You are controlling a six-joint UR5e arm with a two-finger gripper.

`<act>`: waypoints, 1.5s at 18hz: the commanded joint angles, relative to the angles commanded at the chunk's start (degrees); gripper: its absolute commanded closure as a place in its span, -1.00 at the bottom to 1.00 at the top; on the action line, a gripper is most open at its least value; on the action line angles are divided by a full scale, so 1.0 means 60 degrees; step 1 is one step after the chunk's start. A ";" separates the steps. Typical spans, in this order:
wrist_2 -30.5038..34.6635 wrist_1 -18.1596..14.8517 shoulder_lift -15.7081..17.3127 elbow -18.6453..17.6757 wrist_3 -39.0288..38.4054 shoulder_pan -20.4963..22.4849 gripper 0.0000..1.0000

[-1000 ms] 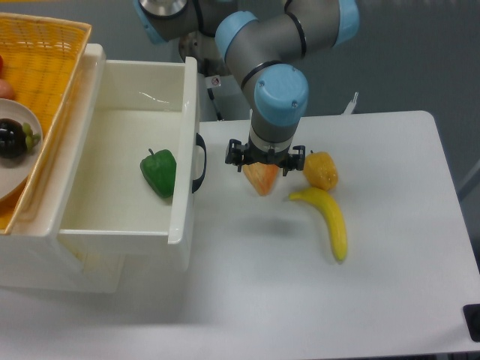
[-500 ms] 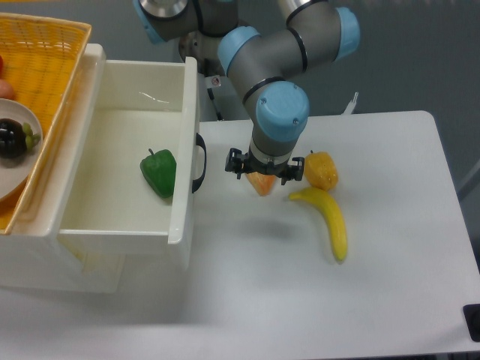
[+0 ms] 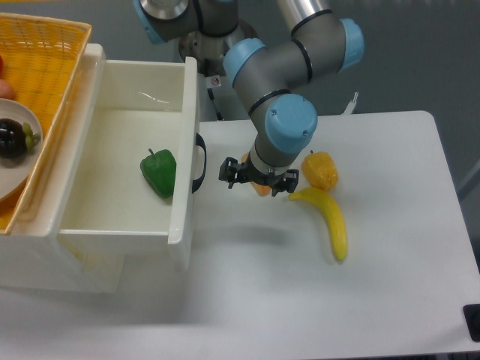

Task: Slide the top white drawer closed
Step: 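Lower the gripper and move it against the drawer's front panel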

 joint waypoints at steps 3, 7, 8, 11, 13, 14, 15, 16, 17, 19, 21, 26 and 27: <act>0.0059 0.0015 -0.0073 0.0000 0.0000 -0.0044 -1.00; 0.0088 0.0000 -0.0117 -0.0015 0.0000 -0.0073 -1.00; 0.0088 0.0000 -0.0117 -0.0044 0.0000 -0.0073 -1.00; 0.0088 0.0000 -0.0132 -0.0117 0.0000 -0.0103 -1.00; 0.0103 0.0015 -0.0132 -0.0117 0.0087 -0.0205 -1.00; 0.0088 0.0001 -0.0132 -0.0132 0.0132 -0.0220 -1.00; 0.0088 0.0000 -0.0132 -0.0132 0.0117 -0.0234 -1.00; 0.0088 0.0000 -0.0132 -0.0146 0.0117 -0.0235 -1.00; 0.0074 0.0000 -0.0146 -0.0147 0.0117 -0.0264 -1.00; 0.0088 0.0000 -0.0176 -0.0161 0.0117 -0.0410 -1.00; 0.0088 0.0000 -0.0234 -0.0161 0.0132 -0.0425 -1.00; 0.0088 0.0000 -0.0249 -0.0161 0.0147 -0.0440 -1.00; 0.0088 0.0000 -0.0235 -0.0147 0.0147 -0.0440 -1.00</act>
